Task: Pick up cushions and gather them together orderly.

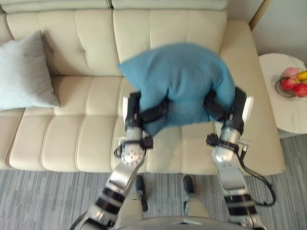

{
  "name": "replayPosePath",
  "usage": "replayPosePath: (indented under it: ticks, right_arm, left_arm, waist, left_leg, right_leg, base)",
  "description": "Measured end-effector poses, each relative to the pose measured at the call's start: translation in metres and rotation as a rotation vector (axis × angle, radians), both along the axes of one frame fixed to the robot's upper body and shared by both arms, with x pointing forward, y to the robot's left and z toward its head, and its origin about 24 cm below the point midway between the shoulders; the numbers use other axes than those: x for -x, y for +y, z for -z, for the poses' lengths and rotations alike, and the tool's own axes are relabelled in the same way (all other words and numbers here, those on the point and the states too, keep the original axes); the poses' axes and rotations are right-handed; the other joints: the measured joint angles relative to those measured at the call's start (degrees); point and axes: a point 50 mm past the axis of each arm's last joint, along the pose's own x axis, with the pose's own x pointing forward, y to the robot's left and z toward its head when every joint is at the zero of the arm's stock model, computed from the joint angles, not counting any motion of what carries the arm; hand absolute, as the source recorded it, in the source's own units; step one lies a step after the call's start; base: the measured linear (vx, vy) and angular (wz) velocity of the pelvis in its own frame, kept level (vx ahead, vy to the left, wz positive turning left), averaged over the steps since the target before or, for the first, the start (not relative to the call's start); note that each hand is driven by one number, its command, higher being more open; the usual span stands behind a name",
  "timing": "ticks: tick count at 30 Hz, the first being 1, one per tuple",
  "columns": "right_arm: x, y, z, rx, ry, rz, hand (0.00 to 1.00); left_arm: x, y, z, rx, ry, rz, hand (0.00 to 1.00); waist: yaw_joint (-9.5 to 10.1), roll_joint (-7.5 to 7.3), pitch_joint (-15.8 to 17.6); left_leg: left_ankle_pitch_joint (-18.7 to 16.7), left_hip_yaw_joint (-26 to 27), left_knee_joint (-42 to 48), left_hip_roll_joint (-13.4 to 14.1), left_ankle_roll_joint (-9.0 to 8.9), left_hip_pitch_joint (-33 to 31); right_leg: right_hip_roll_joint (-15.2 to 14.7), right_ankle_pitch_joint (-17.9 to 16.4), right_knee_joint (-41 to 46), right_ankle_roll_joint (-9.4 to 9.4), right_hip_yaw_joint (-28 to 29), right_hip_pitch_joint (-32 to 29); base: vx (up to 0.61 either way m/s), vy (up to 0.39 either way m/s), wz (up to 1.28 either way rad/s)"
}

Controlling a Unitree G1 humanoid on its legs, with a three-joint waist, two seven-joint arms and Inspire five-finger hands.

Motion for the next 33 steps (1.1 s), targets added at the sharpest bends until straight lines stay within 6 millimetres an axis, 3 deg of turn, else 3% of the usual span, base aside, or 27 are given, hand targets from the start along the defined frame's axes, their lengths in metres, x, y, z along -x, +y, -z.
replayPosePath:
  ticks: [4,9,11,14,20,24,27,31,33]
  right_arm:
    - [-0.035,0.0,-0.051,0.004,-0.13,0.04,1.0]
    - [-0.063,0.003,-0.077,-0.055,-0.134,0.042,1.0]
    - [-0.079,0.008,-0.091,-0.119,-0.106,0.008,1.0]
    - [-0.093,0.012,-0.1,-0.177,-0.059,-0.058,1.0]
    - [-0.106,0.01,-0.097,-0.195,0.036,-0.147,1.0]
    - [-0.107,0.009,-0.099,-0.195,0.031,-0.164,1.0]
    - [-0.107,0.009,-0.091,-0.183,0.043,-0.176,1.0]
    - [-0.099,0.003,-0.052,-0.156,0.11,-0.164,1.0]
    - [-0.094,0.0,-0.036,-0.157,0.141,-0.16,1.0]
  left_arm:
    - [-0.036,-0.003,-0.053,-0.055,-0.123,-0.04,1.0]
    - [-0.067,-0.003,-0.091,-0.121,-0.152,-0.095,1.0]
    - [-0.081,0.005,-0.113,-0.125,-0.148,-0.139,1.0]
    - [-0.092,0.013,-0.128,-0.145,-0.121,-0.154,1.0]
    - [-0.103,0.017,-0.104,-0.146,0.014,-0.114,1.0]
    - [-0.103,0.017,-0.1,-0.137,0.026,-0.104,1.0]
    - [-0.101,0.023,-0.084,-0.121,0.04,-0.11,1.0]
    - [-0.094,0.036,-0.042,-0.085,0.129,-0.132,1.0]
    - [-0.09,0.039,-0.032,-0.096,0.135,-0.135,1.0]
  waist:
    - [-0.04,0.35,2.68]
    - [-0.34,0.56,7.29]
    - [-0.55,0.62,11.02]
    - [-1.07,0.63,13.96]
    - [-1.66,0.63,18.29]
    - [-1.74,0.56,19.79]
    - [-2.07,0.54,19.83]
    - [-1.92,0.54,19.82]
    - [-1.82,0.54,19.82]
  left_leg:
    - [2.68,-0.48,-1.11,0.0,0.1,-3.41]
    - [6.7,-1.08,-5.33,-0.59,-0.06,-4.8]
    - [9.41,-1.1,-8.39,-0.52,-0.29,-5.18]
    - [11.52,-1.55,-10.56,-0.07,-0.62,-6.92]
    - [13.1,-2.69,-11.94,0.81,-1.32,-9.57]
    - [13.84,-2.83,-12.71,1.31,-1.65,-10.6]
    - [13.9,-2.83,-12.71,1.88,-1.74,-9.89]
    - [14.11,-2.85,-13.06,2.28,-2.08,-7.81]
    - [14.15,-2.86,-13.49,2.35,-2.15,-6.9]
  right_leg:
    - [0.19,1.78,-0.93,0.07,-0.15,-3.2]
    - [0.42,3.5,-2.05,-0.18,-0.47,-5.62]
    - [0.94,4.5,-2.33,-0.47,-0.49,-7.26]
    - [1.61,5.33,-2.33,-0.67,-1.04,-9.69]
    - [2.62,5.6,-2.25,-0.98,-2.26,-12.3]
    - [3.11,5.75,-2.05,-1.17,-2.81,-13.58]
    - [3.34,5.73,-1.57,-1.19,-3.15,-13.17]
    - [3.72,5.18,-1.03,-1.95,-3.52,-11.44]
    - [3.83,4.57,-0.21,-2.28,-3.73,-11.12]
  base:
    - [-0.08,-0.018,0.09]
    - [-0.04,-0.003,0.08]
    - [0.0,0.0,0.0]
    - [0.04,-0.002,0.04]
    - [0.1,0.007,0.07]
    - [0.13,0.012,0.01]
    - [0.12,0.02,-0.05]
    - [0.13,0.032,-0.01]
    - [0.12,0.029,0.01]
